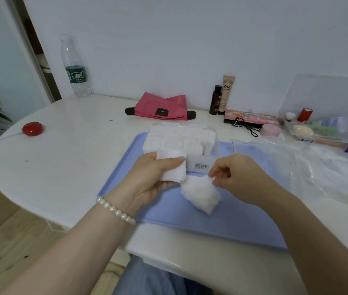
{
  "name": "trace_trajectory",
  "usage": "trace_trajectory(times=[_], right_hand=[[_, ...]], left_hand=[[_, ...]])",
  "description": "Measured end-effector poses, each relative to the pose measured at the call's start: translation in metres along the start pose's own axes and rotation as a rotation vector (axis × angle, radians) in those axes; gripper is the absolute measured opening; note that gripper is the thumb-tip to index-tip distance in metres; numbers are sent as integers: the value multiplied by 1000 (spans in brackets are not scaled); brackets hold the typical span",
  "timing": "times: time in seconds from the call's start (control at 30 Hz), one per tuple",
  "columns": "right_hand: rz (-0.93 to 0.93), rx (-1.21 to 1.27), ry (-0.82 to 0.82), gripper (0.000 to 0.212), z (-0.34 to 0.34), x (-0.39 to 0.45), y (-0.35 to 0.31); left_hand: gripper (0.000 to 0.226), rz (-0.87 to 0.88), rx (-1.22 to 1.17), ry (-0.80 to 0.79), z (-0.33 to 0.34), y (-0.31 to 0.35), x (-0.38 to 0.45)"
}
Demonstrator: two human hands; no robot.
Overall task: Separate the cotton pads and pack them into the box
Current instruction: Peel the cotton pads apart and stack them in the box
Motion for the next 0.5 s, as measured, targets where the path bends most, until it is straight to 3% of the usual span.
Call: trace_trajectory(times=[0.2, 0.37, 0.5], right_hand=[[-3, -66, -66, 40, 0, -2, -7], [-56, -167, -93, 21, 4, -4, -10], [-59, -61, -10, 33, 0, -4, -4]], left_hand=[[23, -58, -88, -5, -10, -1, 0], [23, -98, -72, -71, -7, -4, -2], [19, -129, -9, -118, -1, -12, -6]])
Point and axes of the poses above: each hand's wrist, its own x-axis towards the middle knuckle, its own z-axis out of the palm, y = z × x, the point moved 3 cm from there along x, towards the middle knuckle, and after that the axes turned 5 degrees about -x, right-handed, at the moved point
